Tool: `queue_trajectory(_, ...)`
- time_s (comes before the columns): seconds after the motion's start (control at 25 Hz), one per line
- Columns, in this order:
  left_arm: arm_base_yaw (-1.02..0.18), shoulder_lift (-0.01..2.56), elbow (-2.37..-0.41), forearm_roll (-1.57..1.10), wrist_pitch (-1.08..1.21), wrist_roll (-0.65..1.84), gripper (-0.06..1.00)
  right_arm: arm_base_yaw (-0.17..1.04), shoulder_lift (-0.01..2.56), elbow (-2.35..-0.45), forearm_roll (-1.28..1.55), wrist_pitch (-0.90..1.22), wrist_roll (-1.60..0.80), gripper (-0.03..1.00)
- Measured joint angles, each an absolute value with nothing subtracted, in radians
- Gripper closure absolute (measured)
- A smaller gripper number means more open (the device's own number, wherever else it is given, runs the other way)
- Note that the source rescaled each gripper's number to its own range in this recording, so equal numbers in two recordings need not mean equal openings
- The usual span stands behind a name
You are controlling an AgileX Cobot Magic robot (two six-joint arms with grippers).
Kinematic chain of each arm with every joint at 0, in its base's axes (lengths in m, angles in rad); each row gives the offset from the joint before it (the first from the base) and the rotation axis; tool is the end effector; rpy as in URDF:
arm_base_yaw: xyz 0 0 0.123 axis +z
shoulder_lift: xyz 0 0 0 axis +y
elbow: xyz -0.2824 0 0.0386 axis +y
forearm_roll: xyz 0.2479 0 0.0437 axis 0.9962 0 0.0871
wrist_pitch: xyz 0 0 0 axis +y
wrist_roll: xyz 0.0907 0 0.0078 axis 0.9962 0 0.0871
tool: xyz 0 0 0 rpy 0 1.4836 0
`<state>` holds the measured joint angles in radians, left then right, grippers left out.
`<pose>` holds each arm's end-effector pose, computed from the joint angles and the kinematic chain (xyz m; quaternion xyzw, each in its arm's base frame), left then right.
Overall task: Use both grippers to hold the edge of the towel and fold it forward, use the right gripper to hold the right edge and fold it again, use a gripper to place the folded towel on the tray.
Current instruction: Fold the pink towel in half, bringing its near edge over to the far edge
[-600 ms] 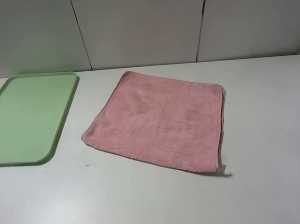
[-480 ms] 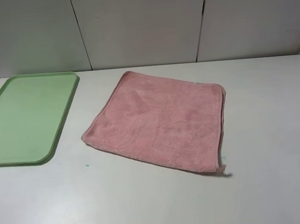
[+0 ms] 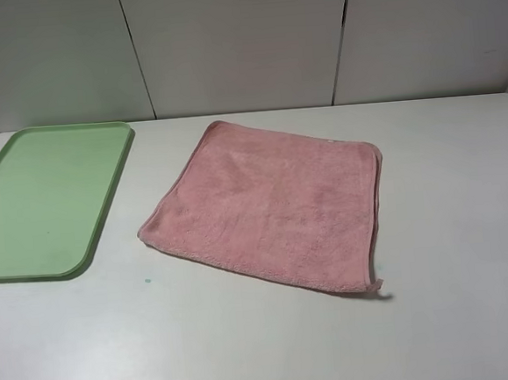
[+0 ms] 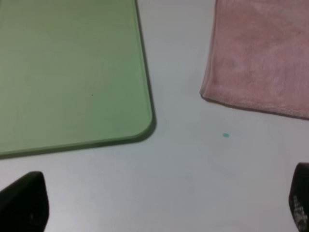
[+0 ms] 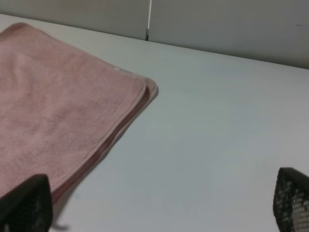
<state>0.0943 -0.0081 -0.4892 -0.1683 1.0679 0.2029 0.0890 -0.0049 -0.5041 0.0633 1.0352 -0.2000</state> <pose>-0.0045 -0.0139 0.2745 0.0497 0.8513 -0.0067 0.5222 -0.0056 0.0045 0.2805 -0.1224 0.8348 0.0019 0.5368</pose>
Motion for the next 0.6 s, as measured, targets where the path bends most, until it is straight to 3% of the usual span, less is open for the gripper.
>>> queue_trajectory(0.6, 0.049, -0.008, -0.489, -0.168, 1.068, 0.203, -0.06, 0.089, -0.005, -0.504, 0.063, 1.035, -0.200, -0.03)
